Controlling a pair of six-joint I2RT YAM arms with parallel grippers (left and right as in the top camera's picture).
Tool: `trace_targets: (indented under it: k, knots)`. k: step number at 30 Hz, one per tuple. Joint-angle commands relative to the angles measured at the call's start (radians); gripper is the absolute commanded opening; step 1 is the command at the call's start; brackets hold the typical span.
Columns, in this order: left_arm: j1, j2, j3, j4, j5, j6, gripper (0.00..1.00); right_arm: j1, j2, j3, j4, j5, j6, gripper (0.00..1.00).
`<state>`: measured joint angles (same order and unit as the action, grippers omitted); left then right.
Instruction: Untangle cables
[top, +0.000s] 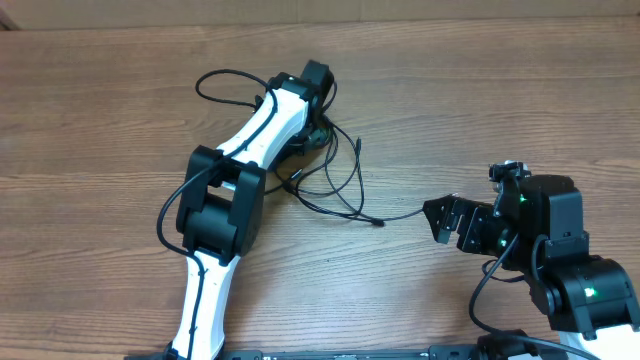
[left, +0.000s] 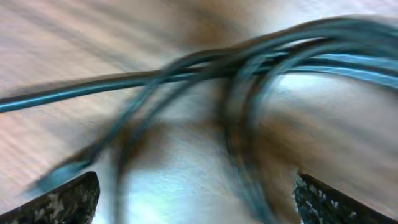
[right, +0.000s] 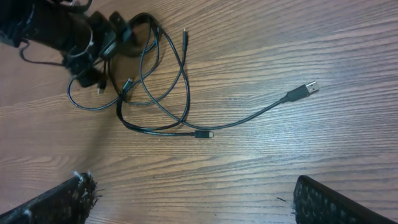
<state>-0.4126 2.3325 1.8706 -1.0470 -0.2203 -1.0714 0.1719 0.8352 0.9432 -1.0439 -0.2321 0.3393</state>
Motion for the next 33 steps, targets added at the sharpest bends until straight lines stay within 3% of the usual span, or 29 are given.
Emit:
trace_targets:
  k: [1, 8, 17, 20, 22, 26, 27, 30, 33]
  knots:
    - [-0.016, 0.018, -0.003, 0.066, 0.138, -0.037, 1.0, 0.001, -0.002, 0.006, 0.002, -0.005, -0.007, 1.0]
    - [-0.085, 0.018, -0.003, 0.09, 0.072, -0.097, 0.97, 0.001, 0.045, 0.006, -0.004, -0.005, -0.007, 1.0]
    - [-0.051, 0.019, -0.045, 0.075, 0.083, -0.108, 0.93, 0.001, 0.064, 0.006, -0.018, -0.016, -0.007, 0.96]
    - [-0.039, 0.019, -0.084, 0.075, 0.115, -0.142, 0.75, 0.001, 0.064, 0.006, -0.018, -0.017, -0.007, 0.97]
    - [-0.034, 0.019, -0.107, 0.076, 0.117, -0.167, 0.74, 0.001, 0.064, 0.006, -0.02, -0.029, -0.007, 0.96]
    - [-0.033, 0.019, -0.144, 0.078, 0.116, -0.167, 0.46, 0.001, 0.064, 0.006, -0.022, -0.04, -0.007, 0.95]
    - [-0.033, 0.019, -0.149, 0.074, 0.116, -0.167, 0.26, 0.001, 0.064, 0.006, -0.023, -0.04, -0.008, 0.95]
    - [-0.033, 0.019, -0.15, 0.061, 0.11, -0.166, 0.04, 0.001, 0.064, 0.006, -0.031, -0.04, -0.008, 0.93]
    - [-0.033, 0.019, -0.149, 0.043, 0.091, -0.163, 0.04, 0.001, 0.064, 0.006, -0.043, -0.039, -0.008, 0.92]
